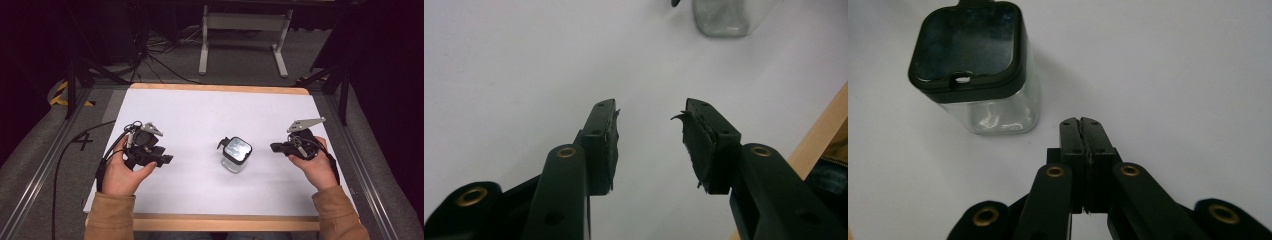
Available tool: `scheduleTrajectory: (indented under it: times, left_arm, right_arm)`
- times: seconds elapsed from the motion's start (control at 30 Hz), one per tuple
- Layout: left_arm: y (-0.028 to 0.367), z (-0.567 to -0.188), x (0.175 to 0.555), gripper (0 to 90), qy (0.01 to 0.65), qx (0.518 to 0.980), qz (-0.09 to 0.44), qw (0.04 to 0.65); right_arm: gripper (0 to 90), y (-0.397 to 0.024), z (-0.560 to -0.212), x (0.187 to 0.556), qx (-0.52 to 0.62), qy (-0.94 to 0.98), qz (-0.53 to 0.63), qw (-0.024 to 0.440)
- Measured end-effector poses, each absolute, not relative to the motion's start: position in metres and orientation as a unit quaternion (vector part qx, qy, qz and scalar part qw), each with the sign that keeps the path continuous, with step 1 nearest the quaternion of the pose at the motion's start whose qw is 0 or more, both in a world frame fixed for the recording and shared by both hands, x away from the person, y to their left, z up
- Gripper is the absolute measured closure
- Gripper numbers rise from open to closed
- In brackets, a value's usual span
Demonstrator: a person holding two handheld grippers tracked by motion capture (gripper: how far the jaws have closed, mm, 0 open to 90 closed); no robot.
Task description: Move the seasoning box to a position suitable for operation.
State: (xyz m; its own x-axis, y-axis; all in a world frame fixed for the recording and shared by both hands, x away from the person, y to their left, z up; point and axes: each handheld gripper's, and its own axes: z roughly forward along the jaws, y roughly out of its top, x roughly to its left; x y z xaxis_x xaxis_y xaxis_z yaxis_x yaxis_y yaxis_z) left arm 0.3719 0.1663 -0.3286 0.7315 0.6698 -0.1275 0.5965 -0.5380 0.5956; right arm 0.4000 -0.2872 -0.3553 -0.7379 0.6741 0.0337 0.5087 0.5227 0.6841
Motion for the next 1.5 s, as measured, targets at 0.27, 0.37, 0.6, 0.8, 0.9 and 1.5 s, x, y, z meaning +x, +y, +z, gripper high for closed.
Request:
scheduleTrajectory:
  times: [0.27,0.37,0.6,0.8,0.9,1.5]
  left_arm:
    - [0.176,-0.334,0.363,57.3,0.379,0.871,0.059,0.308]
    - [0.181,-0.335,0.357,57.5,0.384,0.868,0.063,0.308]
    - [0.187,-0.337,0.348,59.2,0.387,0.866,0.074,0.308]
    - [0.191,-0.34,0.344,58.3,0.394,0.863,0.073,0.308]
    - [0.191,-0.341,0.342,58.2,0.397,0.862,0.073,0.307]
    - [0.191,-0.343,0.34,59.1,0.397,0.861,0.073,0.31]
  right_arm:
    - [89.9,-0.284,-0.367,0.404,0.327,0.874,0.343,0.104]
    - [89.9,-0.281,-0.366,0.409,0.324,0.873,0.349,0.105]
    - [89.9,-0.266,-0.378,0.419,0.322,0.874,0.349,0.102]
    - [90.0,-0.258,-0.391,0.429,0.321,0.876,0.346,0.096]
    - [90.0,-0.255,-0.396,0.432,0.315,0.878,0.347,0.098]
    - [90.0,-0.236,-0.41,0.436,0.289,0.893,0.337,0.081]
